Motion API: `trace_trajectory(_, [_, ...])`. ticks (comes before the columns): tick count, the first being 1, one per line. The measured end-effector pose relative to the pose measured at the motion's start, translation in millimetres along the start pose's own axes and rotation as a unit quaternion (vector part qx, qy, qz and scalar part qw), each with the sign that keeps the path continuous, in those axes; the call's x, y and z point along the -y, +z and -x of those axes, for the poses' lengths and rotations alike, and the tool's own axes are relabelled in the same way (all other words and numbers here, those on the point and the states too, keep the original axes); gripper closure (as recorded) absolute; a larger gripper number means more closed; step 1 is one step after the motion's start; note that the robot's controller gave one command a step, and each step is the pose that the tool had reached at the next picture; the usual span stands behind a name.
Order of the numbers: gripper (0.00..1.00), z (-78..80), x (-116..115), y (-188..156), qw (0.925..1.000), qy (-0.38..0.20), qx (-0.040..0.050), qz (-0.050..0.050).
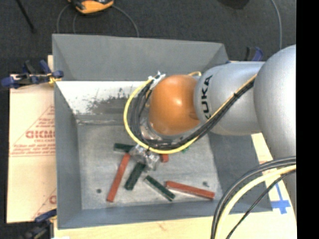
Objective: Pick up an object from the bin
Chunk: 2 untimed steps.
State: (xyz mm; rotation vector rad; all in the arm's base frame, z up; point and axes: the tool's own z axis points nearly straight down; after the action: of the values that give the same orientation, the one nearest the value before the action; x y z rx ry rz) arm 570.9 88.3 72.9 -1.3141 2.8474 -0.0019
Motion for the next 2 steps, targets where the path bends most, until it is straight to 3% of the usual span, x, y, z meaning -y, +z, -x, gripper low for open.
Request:
trace_trajectory(1, [1.00,0.0,0.0,0.0,1.0000,0.000,0.0000,0.000])
trace_trajectory(2, [1.00,-29.1,15.2,-21.6,0.9997,-0.023,-0.0005,0.002])
